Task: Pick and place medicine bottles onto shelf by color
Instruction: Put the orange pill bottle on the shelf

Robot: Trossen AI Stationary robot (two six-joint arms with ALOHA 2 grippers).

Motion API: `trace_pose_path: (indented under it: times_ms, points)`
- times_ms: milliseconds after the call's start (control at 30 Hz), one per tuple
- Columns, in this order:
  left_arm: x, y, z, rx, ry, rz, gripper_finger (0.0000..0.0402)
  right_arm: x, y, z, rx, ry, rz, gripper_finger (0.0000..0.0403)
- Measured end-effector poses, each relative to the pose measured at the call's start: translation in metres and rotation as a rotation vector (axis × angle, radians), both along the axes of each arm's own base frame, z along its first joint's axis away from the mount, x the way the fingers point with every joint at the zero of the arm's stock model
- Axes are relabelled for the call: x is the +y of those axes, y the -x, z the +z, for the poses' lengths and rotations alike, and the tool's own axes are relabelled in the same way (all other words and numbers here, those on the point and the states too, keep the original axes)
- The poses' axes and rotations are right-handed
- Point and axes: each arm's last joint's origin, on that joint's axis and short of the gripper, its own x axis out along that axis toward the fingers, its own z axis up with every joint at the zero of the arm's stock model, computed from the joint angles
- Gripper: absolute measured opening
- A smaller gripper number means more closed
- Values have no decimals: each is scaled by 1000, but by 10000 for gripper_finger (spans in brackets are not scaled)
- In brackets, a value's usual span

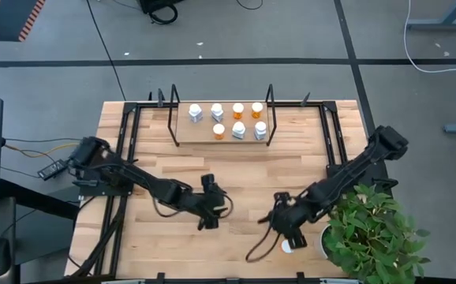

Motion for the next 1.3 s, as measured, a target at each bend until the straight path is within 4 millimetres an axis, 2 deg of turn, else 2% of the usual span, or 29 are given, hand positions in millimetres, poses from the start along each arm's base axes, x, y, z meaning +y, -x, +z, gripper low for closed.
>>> trace_pose_path:
  times_ms: [100,233,400,567,967,1300]
  points:
    - [6,15,4,-117,15,31,260,17,-7,7,31,-4,38,253]
    - [13,37,-11,-212,63,41,259,37,-13,12,43,-10,43,293]
    - [15,53,-24,-316,128,47,251,54,-14,-7,113,9,7,330]
    - [11,56,-23,-353,132,31,242,61,-9,-25,205,43,-40,344]
    - [4,57,-20,-381,139,7,231,75,2,-30,176,93,-122,344]
    - [3,57,-20,-384,144,8,231,75,9,-48,180,89,-144,343]
